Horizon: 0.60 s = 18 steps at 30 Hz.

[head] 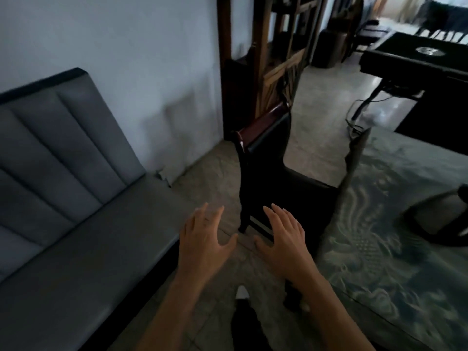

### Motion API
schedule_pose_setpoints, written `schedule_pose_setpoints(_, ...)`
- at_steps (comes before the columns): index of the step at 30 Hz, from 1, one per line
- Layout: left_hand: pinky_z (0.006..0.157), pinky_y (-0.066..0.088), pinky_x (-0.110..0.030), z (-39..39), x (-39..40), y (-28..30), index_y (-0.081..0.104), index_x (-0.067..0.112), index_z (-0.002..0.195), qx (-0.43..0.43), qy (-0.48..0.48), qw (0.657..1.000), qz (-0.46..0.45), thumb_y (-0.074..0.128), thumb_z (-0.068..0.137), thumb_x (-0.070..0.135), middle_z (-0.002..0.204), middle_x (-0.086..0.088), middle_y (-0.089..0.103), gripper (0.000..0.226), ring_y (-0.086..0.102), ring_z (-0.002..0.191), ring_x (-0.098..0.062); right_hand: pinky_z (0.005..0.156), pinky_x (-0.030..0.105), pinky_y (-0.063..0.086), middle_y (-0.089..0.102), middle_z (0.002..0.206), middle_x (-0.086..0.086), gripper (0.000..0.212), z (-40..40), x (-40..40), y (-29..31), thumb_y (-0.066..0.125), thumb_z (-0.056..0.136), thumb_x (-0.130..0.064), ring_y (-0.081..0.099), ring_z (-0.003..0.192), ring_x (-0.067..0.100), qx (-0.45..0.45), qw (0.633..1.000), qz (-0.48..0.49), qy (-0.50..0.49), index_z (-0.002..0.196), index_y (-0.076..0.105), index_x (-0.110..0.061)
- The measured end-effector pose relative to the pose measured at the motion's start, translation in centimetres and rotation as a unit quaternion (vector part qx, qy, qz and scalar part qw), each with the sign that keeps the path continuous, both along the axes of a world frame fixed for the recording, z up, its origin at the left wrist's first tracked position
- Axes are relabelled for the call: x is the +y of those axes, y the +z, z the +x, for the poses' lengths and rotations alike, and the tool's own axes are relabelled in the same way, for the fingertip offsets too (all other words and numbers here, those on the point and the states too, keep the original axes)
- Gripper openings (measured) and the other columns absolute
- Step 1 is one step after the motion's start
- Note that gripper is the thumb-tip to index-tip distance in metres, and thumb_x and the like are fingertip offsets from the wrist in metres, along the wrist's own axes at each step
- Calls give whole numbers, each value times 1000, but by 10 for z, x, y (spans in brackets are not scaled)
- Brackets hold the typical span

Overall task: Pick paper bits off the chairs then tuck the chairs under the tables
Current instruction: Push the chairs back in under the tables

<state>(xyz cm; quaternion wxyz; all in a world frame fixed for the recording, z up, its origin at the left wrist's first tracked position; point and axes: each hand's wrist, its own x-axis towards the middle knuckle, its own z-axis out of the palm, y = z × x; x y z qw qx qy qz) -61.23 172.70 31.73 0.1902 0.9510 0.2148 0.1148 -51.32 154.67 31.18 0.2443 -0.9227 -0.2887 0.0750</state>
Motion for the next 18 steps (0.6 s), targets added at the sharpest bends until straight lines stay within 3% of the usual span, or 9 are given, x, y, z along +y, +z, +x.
schedule_pose_setpoints(4,110,32,-46,46,48,-12,29,38,146,7,25,1000,0,38,78,72,157,-2,29,77,26,142,-26,121,46,7,13,162,-7,79,56,45,-8,50,86,-59,3,150,19,10,1000,4,12,152,15,-35)
schedule_pose_setpoints(18,112,26,-45,232,171,-2,30,35,148,29,68,997,10,51,84,66,158,-4,27,75,25,144,-26,119,42,6,14,162,-6,78,260,167,0,54,89,-52,4,150,19,35,999,16,34,154,17,-31)
